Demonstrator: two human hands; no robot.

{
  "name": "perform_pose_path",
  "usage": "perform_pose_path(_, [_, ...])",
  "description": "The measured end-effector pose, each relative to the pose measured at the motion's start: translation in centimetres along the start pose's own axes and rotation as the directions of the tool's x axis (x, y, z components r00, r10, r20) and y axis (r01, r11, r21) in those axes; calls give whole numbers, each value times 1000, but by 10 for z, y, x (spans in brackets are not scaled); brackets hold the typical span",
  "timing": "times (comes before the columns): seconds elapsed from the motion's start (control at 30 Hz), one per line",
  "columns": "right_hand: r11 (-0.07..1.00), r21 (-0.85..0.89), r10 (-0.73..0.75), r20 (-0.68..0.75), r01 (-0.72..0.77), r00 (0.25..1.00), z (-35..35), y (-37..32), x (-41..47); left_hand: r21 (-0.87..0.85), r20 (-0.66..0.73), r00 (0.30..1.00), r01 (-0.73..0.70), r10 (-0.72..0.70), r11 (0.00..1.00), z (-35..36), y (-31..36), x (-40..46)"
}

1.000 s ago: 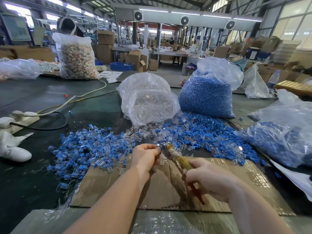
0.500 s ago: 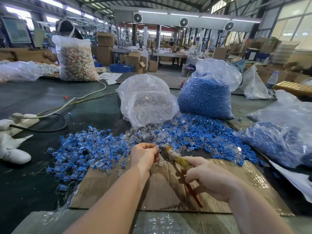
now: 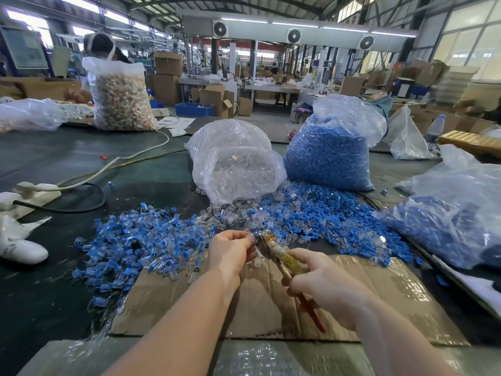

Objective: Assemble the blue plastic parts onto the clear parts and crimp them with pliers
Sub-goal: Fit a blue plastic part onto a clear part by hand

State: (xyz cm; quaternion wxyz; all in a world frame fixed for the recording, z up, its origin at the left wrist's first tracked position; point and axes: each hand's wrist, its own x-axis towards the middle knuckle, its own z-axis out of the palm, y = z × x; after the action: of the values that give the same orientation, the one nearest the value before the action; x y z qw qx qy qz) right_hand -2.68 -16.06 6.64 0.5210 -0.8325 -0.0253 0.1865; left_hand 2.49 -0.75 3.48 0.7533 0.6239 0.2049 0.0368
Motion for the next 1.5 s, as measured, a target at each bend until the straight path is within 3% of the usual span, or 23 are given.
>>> perform_pose_path(0.17, [934,355,38,-5,-34,999,-2,4,1,58,-36,998,-52,54,997,-5,0,0])
perform_pose_path(0.23, [979,205,12,-155,20,988,-1,10,4,208,-93,979,-160,182,965,-13,0,5])
perform_pose_path(0.33, [982,-186,-69,-419,-11,905,-8,27,11,620,-90,878,-319,469,717,-33,3,15])
perform_pose_path(0.47, [848,-459,-67,-588,-264,806,-21,49,16,896,-89,773,-212,628,389,-63,4,30])
perform_pose_path(0.6, [743,-554,-78,-629,-375,773,-24,63,16,962,-93,805,-80,586,262,-79,-1,38])
perform_pose_path(0.73, [666,-621,-95,-620,-413,779,-22,66,17,972,-68,794,-84,604,219,-72,-9,35])
perform_pose_path(0.87, [624,-649,-86,-611,-435,787,-23,63,18,928,85,743,-302,663,219,-52,-16,26])
perform_pose_path(0.97, [599,-662,-85,-612,-451,786,-22,59,16,929,203,780,-344,592,135,-38,-24,20])
perform_pose_path(1.07, [558,-695,-139,-617,-454,775,-17,54,16,927,231,801,-354,553,126,-30,-29,17])
perform_pose_path(1.23, [581,-769,-320,-518,-267,793,-3,45,32,902,260,753,-412,604,126,-15,-33,10])
perform_pose_path(1.37, [622,-751,-317,-500,-222,806,-2,37,51,797,387,703,-581,598,167,-3,-47,3])
perform_pose_path(1.5, [604,-755,-281,-500,-254,819,-9,29,69,768,443,715,-614,541,182,-2,-55,7])
